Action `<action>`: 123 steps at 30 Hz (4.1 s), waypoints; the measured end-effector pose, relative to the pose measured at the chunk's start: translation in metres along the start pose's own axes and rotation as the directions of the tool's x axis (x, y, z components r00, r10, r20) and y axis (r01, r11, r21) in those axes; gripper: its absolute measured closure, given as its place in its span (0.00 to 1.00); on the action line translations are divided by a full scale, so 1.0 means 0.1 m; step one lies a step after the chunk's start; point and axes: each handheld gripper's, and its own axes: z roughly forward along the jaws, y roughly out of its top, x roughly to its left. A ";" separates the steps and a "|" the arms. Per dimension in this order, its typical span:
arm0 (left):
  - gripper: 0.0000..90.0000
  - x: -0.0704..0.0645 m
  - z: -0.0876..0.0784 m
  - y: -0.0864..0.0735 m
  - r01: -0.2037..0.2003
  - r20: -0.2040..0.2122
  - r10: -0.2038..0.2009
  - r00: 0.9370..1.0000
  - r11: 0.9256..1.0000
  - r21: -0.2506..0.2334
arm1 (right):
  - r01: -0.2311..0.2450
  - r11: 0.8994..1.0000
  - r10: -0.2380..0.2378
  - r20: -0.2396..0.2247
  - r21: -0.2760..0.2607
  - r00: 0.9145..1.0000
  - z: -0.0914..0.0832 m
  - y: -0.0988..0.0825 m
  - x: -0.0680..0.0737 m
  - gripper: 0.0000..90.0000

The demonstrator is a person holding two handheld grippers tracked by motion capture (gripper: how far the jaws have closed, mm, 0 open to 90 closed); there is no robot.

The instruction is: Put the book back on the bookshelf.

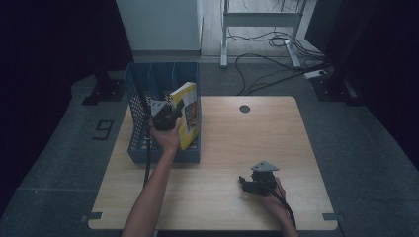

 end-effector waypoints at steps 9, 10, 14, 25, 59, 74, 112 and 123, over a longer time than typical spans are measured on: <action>0.82 0.01 -0.15 -0.04 -0.016 0.031 0.015 0.999 1.000 0.021 | -0.001 1.000 0.001 -0.002 0.002 1.000 0.00 0.00 0.00 0.27; 0.82 0.02 -0.17 -0.05 -0.015 0.035 0.014 0.999 1.000 0.023 | -0.001 1.000 0.001 -0.002 0.002 1.000 0.00 0.00 0.00 0.27; 0.82 0.04 -0.25 -0.07 -0.012 0.046 0.010 0.999 0.999 0.037 | -0.002 1.000 0.002 -0.003 0.002 1.000 0.00 0.00 0.00 0.27; 0.80 0.07 -0.39 -0.10 -0.027 0.090 0.019 0.996 0.996 0.081 | 0.000 1.000 0.000 -0.004 0.003 1.000 0.00 0.00 -0.01 0.27; 0.72 -0.05 -0.43 0.25 -0.080 0.121 0.051 0.991 0.964 0.252 | -0.001 1.000 0.001 0.001 0.001 1.000 0.00 0.00 0.00 0.27; 0.84 -0.09 -0.34 0.28 -0.148 0.045 0.141 0.989 0.953 0.264 | -0.001 1.000 0.001 0.001 0.002 1.000 0.00 0.00 0.00 0.27; 0.84 -0.03 -0.08 0.38 -0.101 -0.017 0.107 0.994 0.973 0.209 | 0.001 1.000 -0.001 0.001 -0.001 1.000 0.00 0.00 0.00 0.27; 0.84 -0.07 0.04 0.38 -0.098 -0.041 0.107 0.993 0.976 0.192 | -0.001 1.000 0.001 -0.001 0.001 1.000 0.00 0.00 0.00 0.27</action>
